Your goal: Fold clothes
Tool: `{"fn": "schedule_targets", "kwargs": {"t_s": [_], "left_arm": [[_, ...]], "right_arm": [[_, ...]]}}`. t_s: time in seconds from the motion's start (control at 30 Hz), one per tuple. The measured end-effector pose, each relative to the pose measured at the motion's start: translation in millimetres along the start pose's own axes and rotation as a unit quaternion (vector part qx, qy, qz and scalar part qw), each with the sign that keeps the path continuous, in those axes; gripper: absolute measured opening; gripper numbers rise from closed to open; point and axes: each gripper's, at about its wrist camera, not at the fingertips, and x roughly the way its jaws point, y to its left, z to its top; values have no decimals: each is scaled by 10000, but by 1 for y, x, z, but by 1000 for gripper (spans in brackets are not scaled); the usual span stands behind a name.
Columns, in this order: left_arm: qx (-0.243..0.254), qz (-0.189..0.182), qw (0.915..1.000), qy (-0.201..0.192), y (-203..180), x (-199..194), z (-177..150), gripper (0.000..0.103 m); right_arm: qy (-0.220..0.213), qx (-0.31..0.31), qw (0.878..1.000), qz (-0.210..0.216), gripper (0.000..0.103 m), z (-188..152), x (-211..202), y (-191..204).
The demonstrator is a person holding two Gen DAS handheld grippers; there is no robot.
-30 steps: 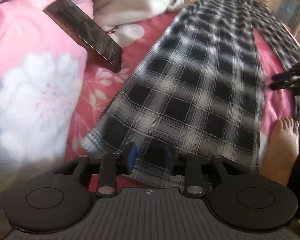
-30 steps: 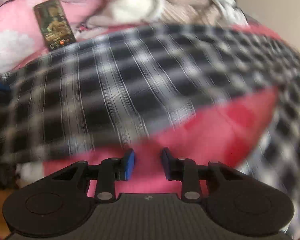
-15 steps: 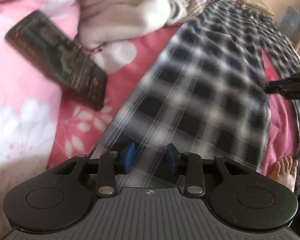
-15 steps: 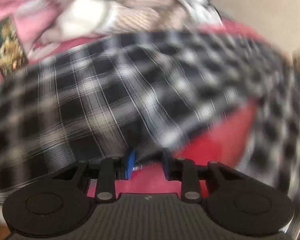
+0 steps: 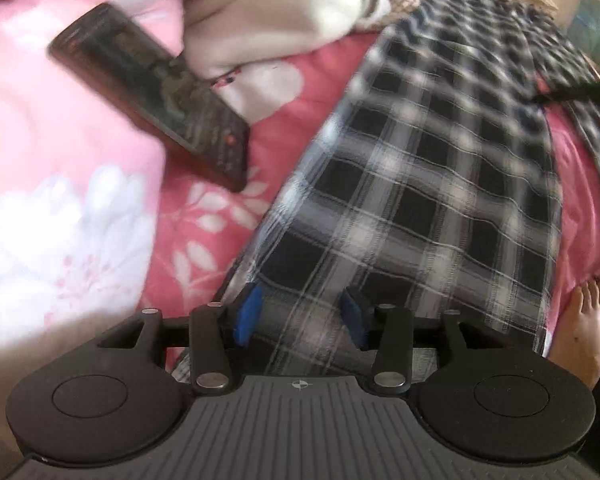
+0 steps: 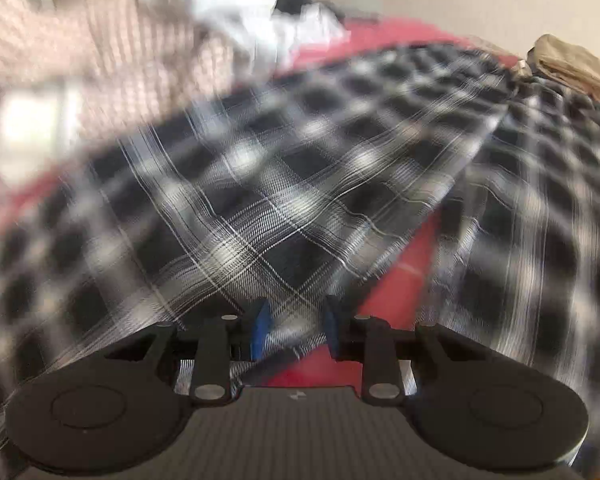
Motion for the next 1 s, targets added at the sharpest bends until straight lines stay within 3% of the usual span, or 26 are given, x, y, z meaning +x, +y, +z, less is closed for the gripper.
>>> {"fn": "schedule_targets", "kwargs": {"t_s": [0.13, 0.2, 0.33, 0.4, 0.5, 0.6, 0.73, 0.8, 0.87, 0.9, 1.0], "left_arm": [[-158, -87, 9998, 7, 6, 2, -1, 49], [-53, -26, 10000, -9, 1, 2, 0, 51], [-36, -30, 10000, -59, 2, -2, -2, 51], [-27, -17, 10000, -86, 5, -6, -7, 51], [17, 5, 10000, -88, 7, -15, -18, 52], [269, 103, 9995, -141, 4, -22, -25, 53], [380, 202, 9990, -140, 2, -22, -28, 54], [357, 245, 9990, -140, 3, -23, -30, 54], [333, 303, 9989, -125, 6, -25, -36, 54], [342, 331, 9988, -119, 8, -28, -39, 54], [490, 493, 9971, -295, 11, -44, -45, 54]], "right_arm": [[20, 346, 9994, -48, 32, -15, -39, 2], [-214, 63, 9997, 132, 32, -15, -55, 23], [-258, -710, 9918, 1032, 32, -29, -59, 82], [30, -1120, 9871, 1142, 32, -53, -49, 106], [-18, -1587, 9810, 1115, 35, -101, -64, 126], [296, -1403, 9787, 1468, 34, -116, -90, 123], [-77, -1243, 9813, 1466, 35, -101, -104, 124], [-161, -968, 9774, 1871, 35, -89, -95, 128], [188, -816, 9653, 2475, 35, -89, -76, 138], [619, -796, 9560, 2756, 35, -95, -63, 143], [1192, -900, 9346, 3230, 35, -114, -62, 149]]}}
